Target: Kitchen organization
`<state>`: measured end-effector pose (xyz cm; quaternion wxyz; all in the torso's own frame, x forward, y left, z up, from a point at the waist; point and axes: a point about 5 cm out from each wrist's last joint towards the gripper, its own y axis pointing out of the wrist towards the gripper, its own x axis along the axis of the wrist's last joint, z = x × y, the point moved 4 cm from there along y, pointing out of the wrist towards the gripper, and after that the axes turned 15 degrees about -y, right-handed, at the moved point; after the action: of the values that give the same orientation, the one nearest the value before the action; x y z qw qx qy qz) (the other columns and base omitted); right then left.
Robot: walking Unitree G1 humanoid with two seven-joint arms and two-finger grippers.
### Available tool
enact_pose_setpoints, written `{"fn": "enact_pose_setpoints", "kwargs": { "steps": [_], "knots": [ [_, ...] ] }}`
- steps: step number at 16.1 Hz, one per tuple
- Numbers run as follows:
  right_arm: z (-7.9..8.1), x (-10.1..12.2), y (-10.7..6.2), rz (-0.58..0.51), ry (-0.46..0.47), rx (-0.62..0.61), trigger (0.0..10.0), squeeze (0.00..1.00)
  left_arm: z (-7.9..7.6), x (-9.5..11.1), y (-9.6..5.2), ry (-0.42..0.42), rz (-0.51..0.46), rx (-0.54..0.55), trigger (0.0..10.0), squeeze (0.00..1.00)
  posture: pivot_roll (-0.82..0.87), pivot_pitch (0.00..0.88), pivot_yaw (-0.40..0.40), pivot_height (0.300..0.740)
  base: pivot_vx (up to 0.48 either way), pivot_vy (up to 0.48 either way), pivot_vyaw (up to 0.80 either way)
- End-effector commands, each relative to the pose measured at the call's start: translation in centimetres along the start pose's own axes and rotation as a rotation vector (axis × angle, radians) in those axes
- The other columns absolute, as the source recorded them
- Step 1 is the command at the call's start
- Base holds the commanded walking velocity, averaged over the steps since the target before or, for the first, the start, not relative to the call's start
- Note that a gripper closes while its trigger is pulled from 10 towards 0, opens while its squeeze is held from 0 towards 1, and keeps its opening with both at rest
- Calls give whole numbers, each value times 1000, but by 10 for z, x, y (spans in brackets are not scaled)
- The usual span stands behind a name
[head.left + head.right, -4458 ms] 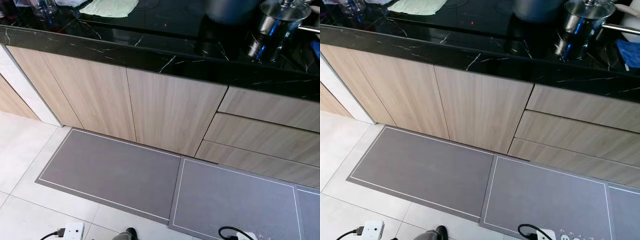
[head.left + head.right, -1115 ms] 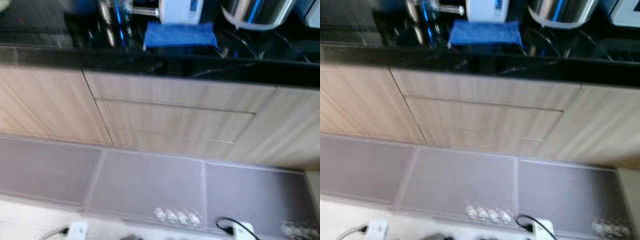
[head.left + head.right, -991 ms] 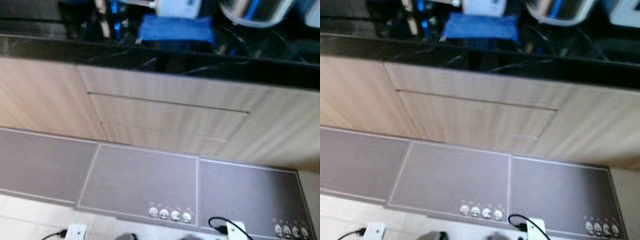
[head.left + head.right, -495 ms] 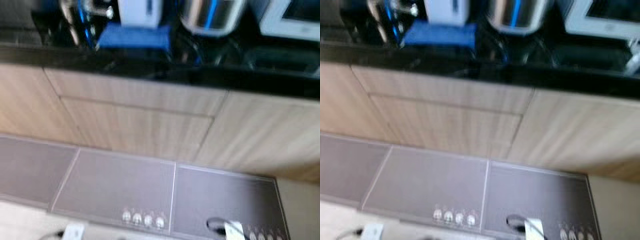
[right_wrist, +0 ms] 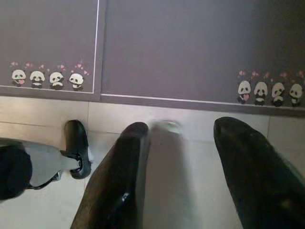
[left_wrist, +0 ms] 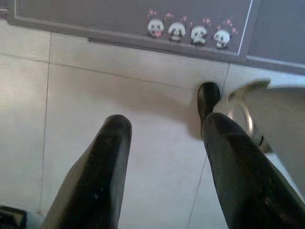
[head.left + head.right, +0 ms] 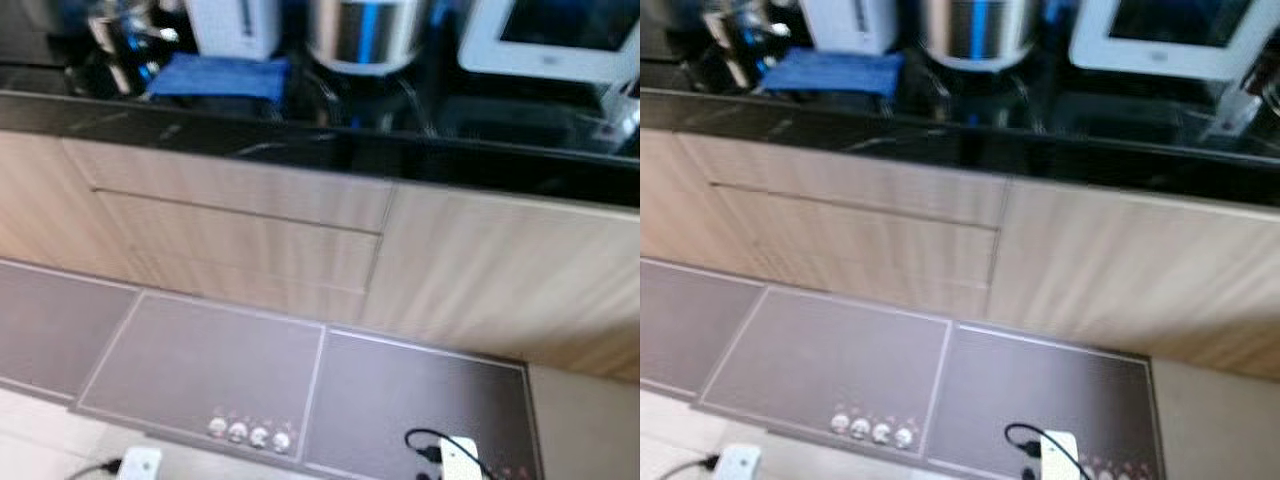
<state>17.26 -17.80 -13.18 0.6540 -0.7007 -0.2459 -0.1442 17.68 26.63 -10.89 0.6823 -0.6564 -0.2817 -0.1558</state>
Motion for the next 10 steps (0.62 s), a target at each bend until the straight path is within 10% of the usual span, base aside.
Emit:
{"fn": "enact_pose_setpoints", "kwargs": {
  "steps": [1, 10],
  "knots": [
    [-6, -14, -3, 36, 24, -17, 10000, 0, -4, -15, -2, 11, 48, -13, 10000, 0, 85, 127, 33, 740, 0, -382, 0],
    [-13, -12, -2, 42, 14, -23, 10000, 0, -10, -14, 0, 5, 42, -23, 10000, 0, 84, 128, 11, 740, 0, -383, -170]
  ]
}}
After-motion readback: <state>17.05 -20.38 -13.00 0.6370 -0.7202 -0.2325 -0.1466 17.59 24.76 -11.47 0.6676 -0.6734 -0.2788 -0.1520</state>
